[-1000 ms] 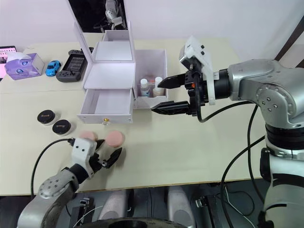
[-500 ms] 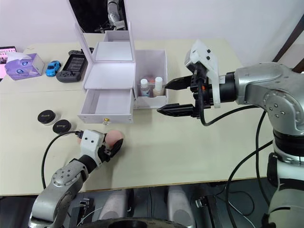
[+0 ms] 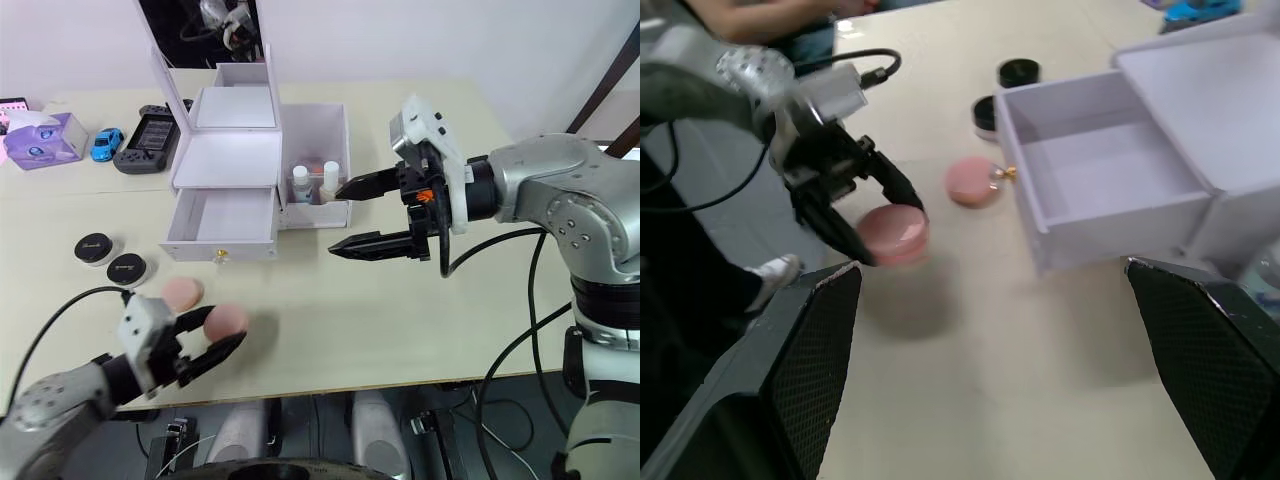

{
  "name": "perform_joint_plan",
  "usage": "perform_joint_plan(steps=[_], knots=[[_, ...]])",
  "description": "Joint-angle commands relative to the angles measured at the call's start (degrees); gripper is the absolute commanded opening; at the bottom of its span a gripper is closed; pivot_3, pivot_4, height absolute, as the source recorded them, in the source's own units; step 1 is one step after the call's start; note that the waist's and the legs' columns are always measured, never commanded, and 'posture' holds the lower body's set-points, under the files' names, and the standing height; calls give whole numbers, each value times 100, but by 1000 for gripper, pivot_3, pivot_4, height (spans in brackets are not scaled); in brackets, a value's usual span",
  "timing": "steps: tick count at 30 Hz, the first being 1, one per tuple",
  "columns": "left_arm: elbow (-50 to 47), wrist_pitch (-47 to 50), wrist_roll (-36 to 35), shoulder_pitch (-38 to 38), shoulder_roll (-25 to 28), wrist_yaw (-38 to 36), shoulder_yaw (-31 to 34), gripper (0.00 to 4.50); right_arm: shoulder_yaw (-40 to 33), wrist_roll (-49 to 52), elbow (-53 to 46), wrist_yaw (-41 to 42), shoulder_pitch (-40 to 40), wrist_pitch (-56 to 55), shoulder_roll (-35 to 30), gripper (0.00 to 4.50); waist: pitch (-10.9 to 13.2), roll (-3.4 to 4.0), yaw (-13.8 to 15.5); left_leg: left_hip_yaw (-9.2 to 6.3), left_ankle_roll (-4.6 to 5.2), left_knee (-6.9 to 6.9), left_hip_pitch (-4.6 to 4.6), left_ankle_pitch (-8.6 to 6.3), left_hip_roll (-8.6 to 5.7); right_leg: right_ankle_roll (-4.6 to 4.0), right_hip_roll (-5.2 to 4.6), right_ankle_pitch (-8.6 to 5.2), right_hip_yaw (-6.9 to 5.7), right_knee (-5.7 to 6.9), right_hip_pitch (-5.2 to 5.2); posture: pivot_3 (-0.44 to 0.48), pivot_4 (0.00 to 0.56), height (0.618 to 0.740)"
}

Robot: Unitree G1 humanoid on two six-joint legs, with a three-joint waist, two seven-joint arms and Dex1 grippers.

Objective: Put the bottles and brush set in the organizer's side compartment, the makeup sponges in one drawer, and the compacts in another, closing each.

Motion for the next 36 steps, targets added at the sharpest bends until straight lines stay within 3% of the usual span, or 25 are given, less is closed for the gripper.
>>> perform_joint_plan(steps=[1, 3, 6, 12, 16, 21, 27, 33, 36], knots=[[-172, 121, -1557, -247, 475, -366, 1009, 2652, -15, -43, 73, 230, -92, -303, 31, 4500, 6, 8, 21, 3, 0, 2, 0, 0, -2, 0, -4, 0, 0, -1, -1, 0, 150, 740], [64, 311, -2212, -598, 912, -328, 1445, 2652, 11, -99, 127, 312, -85, -403, 23, 4500, 9, 9, 42, -3, -1, 10, -2, -1, -2, 1, -3, -1, -4, -3, 3, 0, 150, 740], [699, 643, -2819, -1738, 1819, -69, 1679, 2652, -15, -126, 188, 416, -86, -490, -20, 4500, 13, 12, 49, -3, -7, 17, -3, -4, -2, 1, -4, -1, -7, -9, 7, 0, 150, 740], [1518, 1090, -2787, -3622, 2629, 417, 697, 2652, -230, -64, 30, 327, 46, -474, -145, 4500, 16, 12, 11, 23, -26, 17, -4, -15, -6, -1, -14, 2, -1, -2, 34, 0, 150, 740], [2198, 1238, -1866, -4902, 2618, 742, -475, 2652, -483, -25, -157, 108, 293, -433, -282, 4500, 15, 10, 52, 6, -23, -2, 0, -22, -4, 5, 4, -2, -1, 10, 32, 0, 150, 740], [2542, 1251, -1416, -5452, 2270, 607, -1073, 2652, -812, 135, -440, -144, 635, -320, -433, 4500, 15, 9, 33, 0, -23, -28, 3, -22, -2, 12, 10, -7, 0, 6, 29, 0, 150, 740], [2765, 1112, -807, -5516, 1764, 627, -1453, 2652, -1079, 309, -646, -415, 879, -251, -503, 4500, 16, 4, 46, 0, -23, -34, 10, -22, -2, 12, 11, -7, 2, 11, 28, 0, 150, 740], [3120, 1167, -311, -5543, 1695, 699, -1361, 2652, -1103, 410, -700, -624, 879, -220, -473, 4500, 16, 3, 35, -1, -23, -20, 10, -21, -2, 8, 10, -4, 3, 12, 35, 0, 150, 740], [3153, 1356, -416, -5548, 1615, 686, -1239, 2652, -1055, 465, -704, -710, 810, -202, -470, 4500, 16, 3, 42, -1, -23, -20, 10, -21, -2, 8, 10, -4, 3, 13, 35, 0, 150, 740]])
